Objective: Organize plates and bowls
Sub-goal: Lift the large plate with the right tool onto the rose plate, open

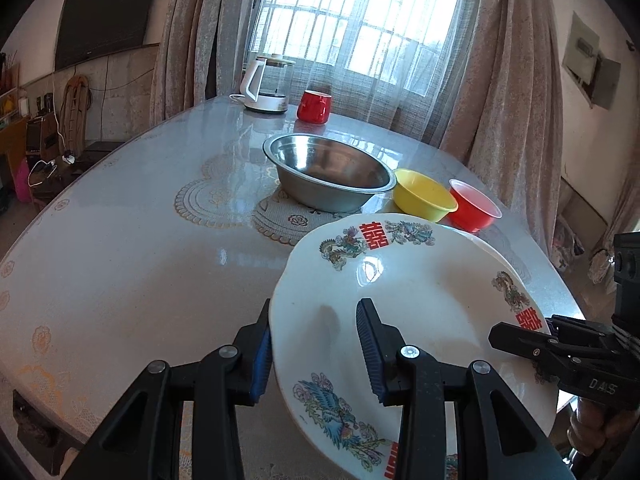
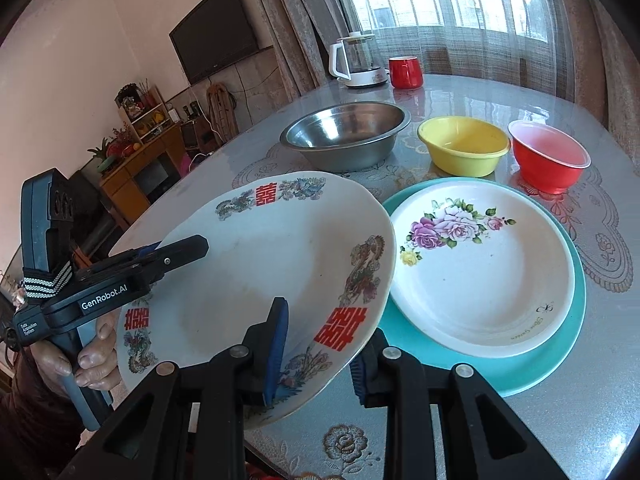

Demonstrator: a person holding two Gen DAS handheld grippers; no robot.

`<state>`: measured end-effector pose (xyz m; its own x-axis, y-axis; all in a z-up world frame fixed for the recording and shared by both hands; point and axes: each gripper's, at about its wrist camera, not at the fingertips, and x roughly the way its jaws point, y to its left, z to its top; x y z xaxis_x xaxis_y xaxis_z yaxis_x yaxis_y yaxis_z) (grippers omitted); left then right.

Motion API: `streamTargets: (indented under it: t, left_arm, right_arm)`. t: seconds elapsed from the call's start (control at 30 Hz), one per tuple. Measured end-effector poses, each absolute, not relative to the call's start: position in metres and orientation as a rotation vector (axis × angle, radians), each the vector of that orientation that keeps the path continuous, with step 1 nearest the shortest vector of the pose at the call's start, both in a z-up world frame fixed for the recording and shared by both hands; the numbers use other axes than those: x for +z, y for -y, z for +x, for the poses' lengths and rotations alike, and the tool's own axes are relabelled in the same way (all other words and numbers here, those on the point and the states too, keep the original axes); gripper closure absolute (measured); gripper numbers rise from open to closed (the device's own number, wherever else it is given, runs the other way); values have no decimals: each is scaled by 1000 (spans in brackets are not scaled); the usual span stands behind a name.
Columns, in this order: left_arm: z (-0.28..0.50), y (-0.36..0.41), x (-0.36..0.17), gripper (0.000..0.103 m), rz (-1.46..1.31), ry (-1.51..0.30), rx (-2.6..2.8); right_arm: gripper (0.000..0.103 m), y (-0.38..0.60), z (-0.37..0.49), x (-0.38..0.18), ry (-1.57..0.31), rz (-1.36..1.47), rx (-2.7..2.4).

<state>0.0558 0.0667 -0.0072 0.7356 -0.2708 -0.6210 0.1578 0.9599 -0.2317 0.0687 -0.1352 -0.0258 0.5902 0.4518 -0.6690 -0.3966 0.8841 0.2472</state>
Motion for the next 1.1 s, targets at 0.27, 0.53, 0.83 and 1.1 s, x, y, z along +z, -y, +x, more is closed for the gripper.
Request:
streamTargets:
  t: [0.27, 0.53, 0.83, 1.1]
  left_arm:
    - [81, -22, 9, 64, -125, -708, -321]
    - [111, 33, 14, 64, -71, -727, -404]
    - [136, 69, 3, 64, -31, -772, -437]
    - [145, 72, -21, 64, -45, -840, -400]
  right_arm:
    - [75, 177, 71, -14, -764, 111, 384]
    - [75, 221, 82, -9, -748, 120, 240]
    - [75, 253, 101, -17, -763, 127, 143]
    - [72, 246, 114, -36, -798, 54, 96]
